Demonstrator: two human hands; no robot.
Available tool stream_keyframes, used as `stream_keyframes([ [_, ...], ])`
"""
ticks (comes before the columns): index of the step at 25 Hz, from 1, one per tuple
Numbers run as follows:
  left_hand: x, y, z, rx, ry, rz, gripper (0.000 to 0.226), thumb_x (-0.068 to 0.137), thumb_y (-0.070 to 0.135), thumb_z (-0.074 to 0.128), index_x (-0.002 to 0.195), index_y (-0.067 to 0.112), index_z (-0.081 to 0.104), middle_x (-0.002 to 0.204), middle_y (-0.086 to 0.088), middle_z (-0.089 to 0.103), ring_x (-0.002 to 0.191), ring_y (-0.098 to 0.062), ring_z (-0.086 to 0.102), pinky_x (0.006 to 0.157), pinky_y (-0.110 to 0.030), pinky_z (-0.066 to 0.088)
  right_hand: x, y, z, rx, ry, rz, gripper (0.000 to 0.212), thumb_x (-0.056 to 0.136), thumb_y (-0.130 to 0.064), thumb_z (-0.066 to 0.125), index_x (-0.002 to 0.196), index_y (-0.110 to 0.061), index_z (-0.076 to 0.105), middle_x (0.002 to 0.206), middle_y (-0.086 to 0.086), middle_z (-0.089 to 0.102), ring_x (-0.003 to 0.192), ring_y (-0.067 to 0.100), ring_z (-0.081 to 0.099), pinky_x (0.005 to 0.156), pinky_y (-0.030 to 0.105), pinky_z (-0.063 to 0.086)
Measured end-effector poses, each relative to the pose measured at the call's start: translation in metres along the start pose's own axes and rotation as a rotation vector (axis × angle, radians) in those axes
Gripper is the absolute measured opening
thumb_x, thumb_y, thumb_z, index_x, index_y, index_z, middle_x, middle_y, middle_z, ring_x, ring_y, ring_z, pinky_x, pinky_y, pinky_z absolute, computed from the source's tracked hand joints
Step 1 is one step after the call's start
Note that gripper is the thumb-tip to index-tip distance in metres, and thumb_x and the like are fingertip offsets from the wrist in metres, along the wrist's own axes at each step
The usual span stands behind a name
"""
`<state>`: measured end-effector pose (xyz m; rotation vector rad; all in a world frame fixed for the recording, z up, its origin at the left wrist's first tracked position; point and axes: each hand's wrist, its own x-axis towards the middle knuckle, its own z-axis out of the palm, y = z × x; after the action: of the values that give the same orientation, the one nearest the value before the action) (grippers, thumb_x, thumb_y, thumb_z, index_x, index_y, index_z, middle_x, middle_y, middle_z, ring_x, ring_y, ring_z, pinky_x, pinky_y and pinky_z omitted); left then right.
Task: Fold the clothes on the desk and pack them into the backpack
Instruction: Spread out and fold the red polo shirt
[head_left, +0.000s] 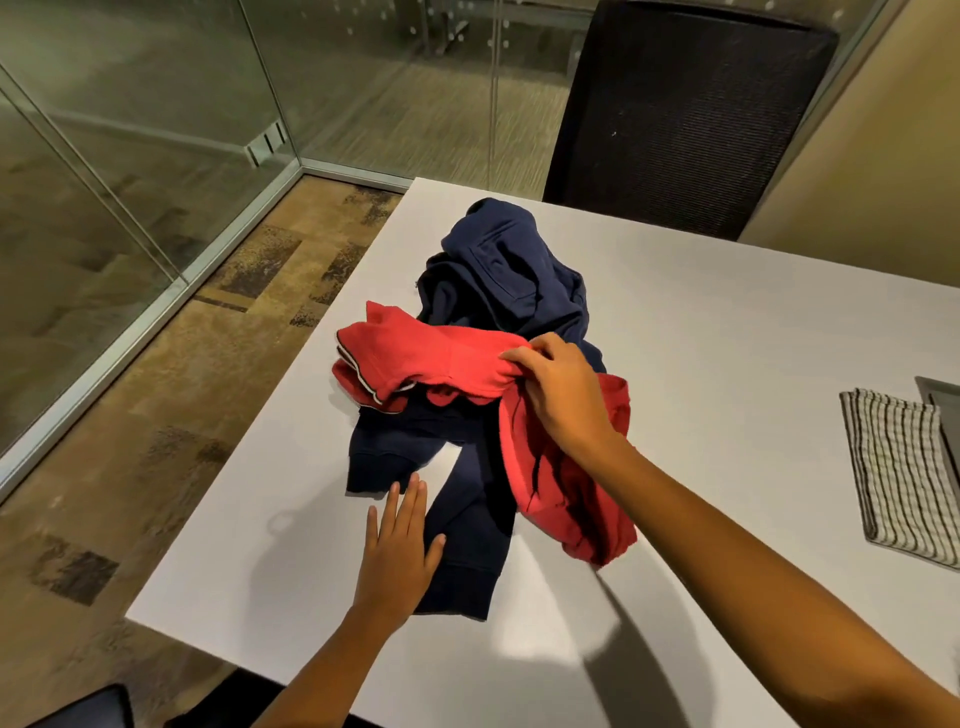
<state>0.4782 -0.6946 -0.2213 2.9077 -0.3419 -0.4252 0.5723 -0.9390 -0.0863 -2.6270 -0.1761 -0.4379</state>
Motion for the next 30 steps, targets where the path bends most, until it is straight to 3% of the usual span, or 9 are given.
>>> stream_keyframes([
  [5, 0.000, 0.003, -0.001, -0.016, -0.012, -0.011, 0.078, 0.101, 0.052, 0.003, 0.131, 0.003, 0.055, 0.134, -0.015, 0.057, 0.128, -0.035, 0.050, 0.097, -0.056, 0.046, -0.044, 0.003, -0.067, 0.109, 0.132, 0.199, 0.036, 0.092, -0.009, 0.049, 0.120, -0.023, 0.066, 0.121, 0.007, 0.054, 0.107, 0.021, 0.048, 0.082, 0.022, 0.034],
  [11, -0.001, 0.006, -0.001, 0.013, 0.001, -0.023, 0.075, 0.100, 0.052, 0.003, 0.142, 0.004, 0.044, 0.147, -0.014, 0.045, 0.132, -0.037, 0.045, 0.096, -0.054, 0.044, -0.114, 0.056, -0.093, -0.085, 0.201, 0.382, 0.045, 0.080, -0.001, 0.051, 0.118, -0.018, 0.068, 0.120, 0.013, 0.056, 0.109, 0.034, 0.050, 0.084, 0.040, 0.047],
  [15, 0.001, 0.005, 0.004, -0.003, 0.013, -0.025, 0.076, 0.100, 0.053, 0.005, 0.141, 0.003, 0.045, 0.145, -0.014, 0.046, 0.130, -0.038, 0.047, 0.093, -0.055, 0.046, -0.143, 0.103, -0.082, -0.135, -0.105, 0.501, 0.063, 0.063, 0.015, 0.058, 0.115, -0.018, 0.069, 0.117, 0.012, 0.058, 0.107, 0.039, 0.055, 0.082, 0.044, 0.052],
  [18, 0.001, 0.007, 0.004, -0.039, 0.036, -0.004, 0.060, 0.099, 0.042, 0.033, 0.141, 0.002, 0.045, 0.147, -0.015, 0.044, 0.133, -0.040, 0.043, 0.095, -0.059, 0.042, -0.130, 0.106, -0.081, -0.205, -0.525, 0.495, 0.067, 0.073, -0.031, 0.080, 0.134, -0.034, 0.052, 0.141, 0.009, 0.040, 0.128, 0.037, 0.041, 0.105, 0.049, 0.037],
  [20, 0.002, 0.013, -0.002, -0.121, 0.067, 0.010, 0.061, 0.093, 0.025, 0.057, 0.146, 0.004, 0.036, 0.154, -0.013, 0.033, 0.142, -0.039, 0.029, 0.107, -0.058, 0.031, -0.117, 0.094, -0.074, -0.245, -0.504, 0.418, 0.084, 0.066, -0.072, 0.063, 0.140, -0.037, 0.044, 0.149, 0.008, 0.030, 0.133, 0.037, 0.031, 0.110, 0.054, 0.023],
  [22, 0.004, 0.021, -0.009, -0.219, 0.104, 0.006, 0.070, 0.086, 0.012, 0.068, 0.147, 0.005, 0.034, 0.154, -0.012, 0.033, 0.143, -0.039, 0.026, 0.112, -0.053, 0.027, -0.098, 0.075, -0.061, -0.223, -0.399, 0.266, 0.093, 0.063, -0.086, 0.037, 0.142, -0.036, 0.041, 0.152, 0.009, 0.027, 0.136, 0.037, 0.026, 0.111, 0.057, 0.018],
  [27, 0.020, 0.042, -0.027, -0.257, 0.275, 0.056, 0.071, 0.074, 0.000, 0.074, 0.139, 0.004, 0.047, 0.143, -0.013, 0.047, 0.129, -0.034, 0.047, 0.105, -0.047, 0.040, -0.060, 0.056, -0.007, -0.334, -0.554, 0.058, 0.073, 0.088, -0.059, 0.054, 0.150, -0.045, 0.018, 0.163, 0.005, 0.003, 0.145, 0.043, 0.005, 0.111, 0.063, 0.012],
  [29, 0.029, 0.053, -0.035, -0.246, 0.312, 0.085, 0.070, 0.071, 0.000, 0.074, 0.137, 0.005, 0.050, 0.142, -0.012, 0.049, 0.127, -0.034, 0.050, 0.103, -0.047, 0.041, -0.060, 0.063, 0.004, -0.431, -0.551, 0.000, 0.077, 0.080, -0.046, 0.072, 0.146, -0.044, 0.034, 0.155, 0.012, 0.029, 0.128, 0.047, 0.038, 0.096, 0.061, 0.038],
  [30, 0.034, 0.058, -0.039, -0.242, 0.319, 0.092, 0.069, 0.071, 0.001, 0.075, 0.136, 0.005, 0.051, 0.142, -0.012, 0.048, 0.127, -0.033, 0.050, 0.103, -0.047, 0.041, -0.063, 0.071, 0.006, -0.457, -0.543, -0.009, 0.073, 0.073, -0.035, 0.080, 0.139, -0.040, 0.047, 0.139, 0.015, 0.047, 0.102, 0.044, 0.055, 0.077, 0.052, 0.049],
])
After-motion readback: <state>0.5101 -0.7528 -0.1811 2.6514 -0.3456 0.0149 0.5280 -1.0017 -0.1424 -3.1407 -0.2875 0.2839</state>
